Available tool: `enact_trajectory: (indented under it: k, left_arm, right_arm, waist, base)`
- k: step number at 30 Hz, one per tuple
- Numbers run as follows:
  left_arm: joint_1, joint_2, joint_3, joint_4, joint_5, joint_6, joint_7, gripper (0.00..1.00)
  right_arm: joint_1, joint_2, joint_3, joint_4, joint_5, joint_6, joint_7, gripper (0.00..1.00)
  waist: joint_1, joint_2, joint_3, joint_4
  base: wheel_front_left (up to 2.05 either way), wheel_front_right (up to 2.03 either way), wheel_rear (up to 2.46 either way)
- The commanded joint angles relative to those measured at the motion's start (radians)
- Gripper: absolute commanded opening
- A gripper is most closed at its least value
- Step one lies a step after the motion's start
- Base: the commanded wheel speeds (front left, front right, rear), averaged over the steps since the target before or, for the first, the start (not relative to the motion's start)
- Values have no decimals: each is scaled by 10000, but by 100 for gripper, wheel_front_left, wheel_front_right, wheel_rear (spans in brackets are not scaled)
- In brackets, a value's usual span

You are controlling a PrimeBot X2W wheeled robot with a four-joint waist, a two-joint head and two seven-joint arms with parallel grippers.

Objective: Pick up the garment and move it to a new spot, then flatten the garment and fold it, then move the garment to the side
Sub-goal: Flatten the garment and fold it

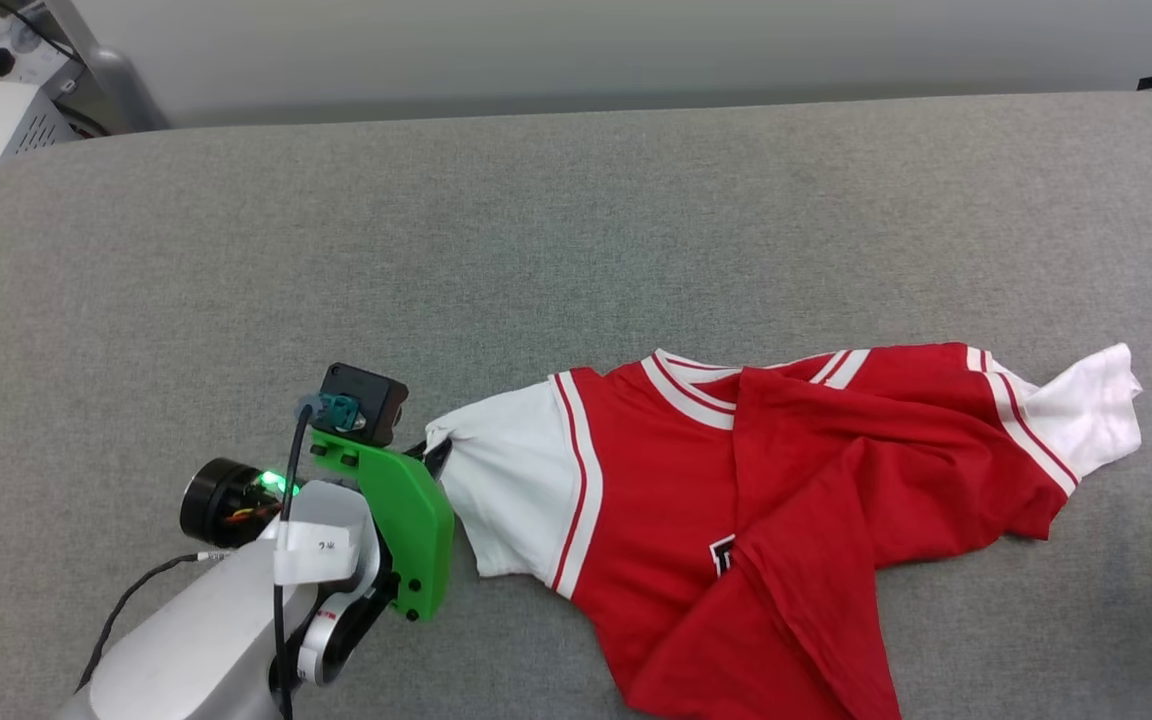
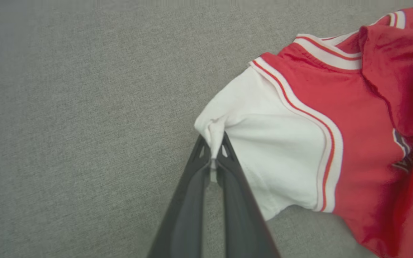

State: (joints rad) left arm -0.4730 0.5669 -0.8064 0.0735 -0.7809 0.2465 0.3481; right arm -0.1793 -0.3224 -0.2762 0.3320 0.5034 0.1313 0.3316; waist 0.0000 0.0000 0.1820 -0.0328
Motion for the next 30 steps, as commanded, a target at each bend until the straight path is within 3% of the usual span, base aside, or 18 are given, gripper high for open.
enact_trajectory:
  k: [1, 13, 20, 24, 25, 26, 27, 30]
  left_arm:
    - [-83, 139, 56, -270, 147, 134, -63, 0]
    - [-589, 269, 5, -1719, 721, 517, 48, 0]
    - [-741, 133, -27, -1749, 800, 516, -61, 0]
    - [-735, 75, -10, -1691, 770, 506, -172, 0]
    - [-726, 66, -6, -1670, 760, 501, -202, 0]
    - [-720, 63, -5, -1653, 756, 499, -220, 0]
    - [-714, 60, -8, -1630, 750, 495, -236, 0]
    - [-684, 38, -13, -1572, 711, 460, -295, 0]
  right_arm:
    - [-493, -257, 187, 184, 195, -6, 326, 100]
    - [-3183, -2037, 2025, 2132, 1224, -6, 2222, 100]
    - [-3514, -2133, 3126, 3200, 1884, -6, 2725, 100]
    - [-3221, -2024, 4008, 3602, 2451, -6, 3758, 100]
    - [-3157, -2021, 4216, 3649, 2592, -6, 3967, 58]
    - [-3117, -2024, 4361, 3665, 2700, -6, 4093, 35]
    - [-3098, -2035, 4484, 3636, 2853, -6, 4115, 0]
    - [-3103, -2071, 4500, 3693, 3322, -6, 3986, 0]
  waist:
    - [0, 0, 223, 118]
    - [0, 0, 1261, 603]
    - [0, 0, 1516, 767]
    - [0, 0, 1499, 768]
    - [0, 0, 1477, 758]
    - [0, 0, 1460, 749]
    - [0, 0, 1436, 737]
    - [0, 0, 1320, 711]
  base:
    - [0, 0, 0]
    - [0, 0, 0]
    - [0, 0, 0]
    - [0, 0, 0]
    - [0, 0, 0]
    - [0, 0, 0]
    - [0, 0, 0]
    - [0, 0, 0]
